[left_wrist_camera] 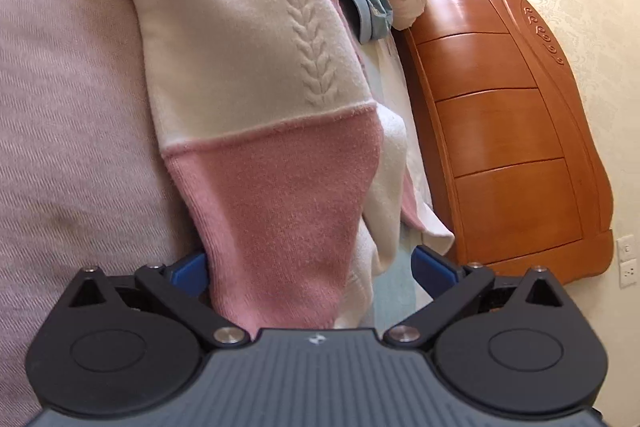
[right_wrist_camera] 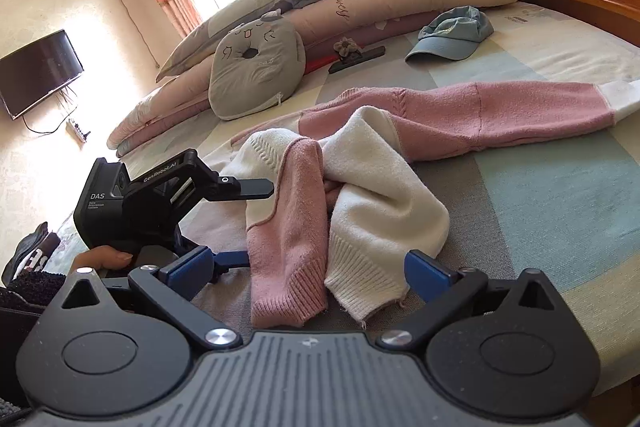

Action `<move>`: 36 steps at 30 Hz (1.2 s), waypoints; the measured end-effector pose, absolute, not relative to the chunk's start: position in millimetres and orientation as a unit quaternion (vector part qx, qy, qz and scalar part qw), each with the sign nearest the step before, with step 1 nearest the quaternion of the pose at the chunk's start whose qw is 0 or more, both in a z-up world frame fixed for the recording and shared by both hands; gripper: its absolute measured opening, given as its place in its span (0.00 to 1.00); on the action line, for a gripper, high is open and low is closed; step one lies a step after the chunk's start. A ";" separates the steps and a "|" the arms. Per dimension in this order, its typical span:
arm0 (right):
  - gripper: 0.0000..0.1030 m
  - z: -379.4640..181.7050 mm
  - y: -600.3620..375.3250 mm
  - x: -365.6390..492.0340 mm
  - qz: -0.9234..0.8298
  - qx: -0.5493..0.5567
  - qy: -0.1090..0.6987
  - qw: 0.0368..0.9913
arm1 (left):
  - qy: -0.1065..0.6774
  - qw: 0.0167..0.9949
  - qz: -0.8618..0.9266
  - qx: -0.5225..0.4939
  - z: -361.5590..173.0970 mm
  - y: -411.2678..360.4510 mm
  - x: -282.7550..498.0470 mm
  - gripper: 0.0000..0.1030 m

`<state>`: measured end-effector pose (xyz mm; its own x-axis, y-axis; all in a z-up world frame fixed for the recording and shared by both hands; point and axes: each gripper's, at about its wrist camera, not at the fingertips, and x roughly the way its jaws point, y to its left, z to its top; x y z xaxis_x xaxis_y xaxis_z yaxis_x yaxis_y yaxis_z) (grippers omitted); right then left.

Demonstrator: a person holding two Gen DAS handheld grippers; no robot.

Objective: Fold clothes

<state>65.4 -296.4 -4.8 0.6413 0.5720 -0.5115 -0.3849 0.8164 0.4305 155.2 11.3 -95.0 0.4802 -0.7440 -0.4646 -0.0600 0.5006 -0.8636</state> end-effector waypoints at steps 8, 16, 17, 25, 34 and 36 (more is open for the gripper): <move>1.00 -3.8 -297.8 64.9 0.266 0.149 0.329 0.894 | 0.393 0.730 -0.215 -0.516 -112.3 30.8 168.3 0.79; 1.00 1.3 -292.1 61.3 0.284 0.148 0.322 0.891 | 0.401 0.699 -0.232 -0.545 -131.3 31.7 162.1 0.59; 1.00 1.0 -290.4 61.6 0.286 0.146 0.323 0.890 | 0.402 0.704 -0.228 -0.540 -131.9 31.3 167.2 0.53; 1.00 2.5 -290.3 58.6 0.282 0.144 0.322 0.892 | 0.418 0.712 -0.225 -0.518 -133.4 21.7 164.0 0.43; 1.00 -1.4 -282.6 59.5 0.283 0.139 0.334 0.888 | 0.391 0.722 -0.229 -0.523 -144.3 24.4 166.1 0.24; 1.00 -0.1 -282.0 58.0 0.282 0.135 0.333 0.890 | 0.400 0.720 -0.223 -0.522 -139.3 27.0 163.8 0.23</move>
<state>58.0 -282.0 -0.1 0.6200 0.5912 -0.5159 -0.4108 0.8047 0.4285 163.8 27.0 -139.3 0.5813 -0.7382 -0.3423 -0.0966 0.3551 -0.9298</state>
